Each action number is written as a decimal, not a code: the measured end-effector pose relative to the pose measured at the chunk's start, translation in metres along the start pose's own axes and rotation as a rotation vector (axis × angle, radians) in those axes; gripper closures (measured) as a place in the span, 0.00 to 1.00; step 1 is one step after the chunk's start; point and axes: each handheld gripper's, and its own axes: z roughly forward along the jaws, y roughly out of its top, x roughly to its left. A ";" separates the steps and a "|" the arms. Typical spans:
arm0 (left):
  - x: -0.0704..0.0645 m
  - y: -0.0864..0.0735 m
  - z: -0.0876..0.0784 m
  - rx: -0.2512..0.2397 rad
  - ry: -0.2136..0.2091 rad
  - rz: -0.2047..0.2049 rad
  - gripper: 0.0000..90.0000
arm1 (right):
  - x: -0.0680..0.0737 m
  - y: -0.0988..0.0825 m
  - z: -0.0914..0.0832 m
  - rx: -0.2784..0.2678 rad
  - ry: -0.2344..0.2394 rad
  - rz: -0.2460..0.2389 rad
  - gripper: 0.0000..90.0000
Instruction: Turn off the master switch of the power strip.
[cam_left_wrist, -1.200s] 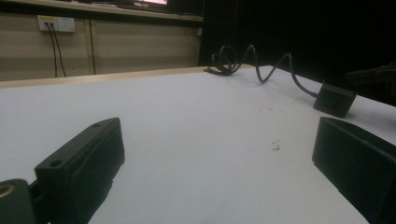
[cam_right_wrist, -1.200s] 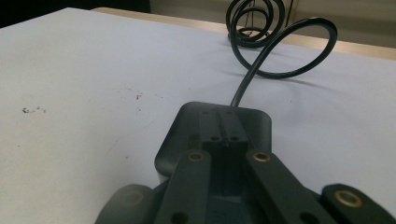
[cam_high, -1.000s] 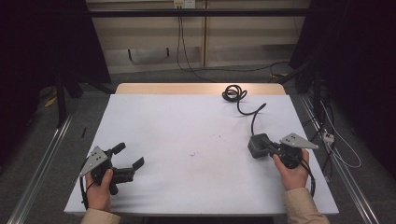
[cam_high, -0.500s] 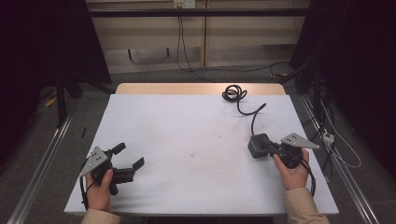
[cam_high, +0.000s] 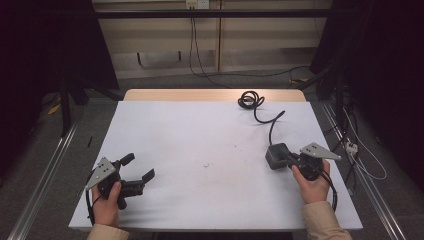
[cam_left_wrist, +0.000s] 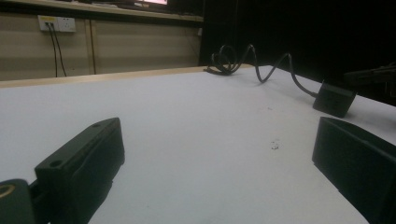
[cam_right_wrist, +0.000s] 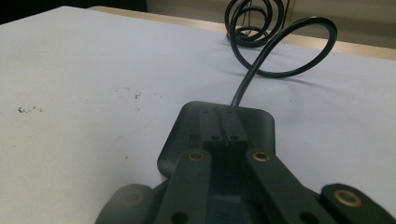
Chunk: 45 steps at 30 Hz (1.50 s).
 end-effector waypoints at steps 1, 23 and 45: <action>0.000 0.000 0.000 0.001 0.000 0.001 0.02 | 0.000 0.000 0.000 0.000 -0.003 0.001 1.00; 0.000 0.000 -0.001 0.000 0.001 0.000 0.02 | 0.002 0.001 0.000 0.007 -0.013 -0.023 1.00; -0.001 0.000 -0.002 -0.004 0.005 0.002 0.02 | 0.003 0.000 0.000 0.014 -0.025 -0.030 1.00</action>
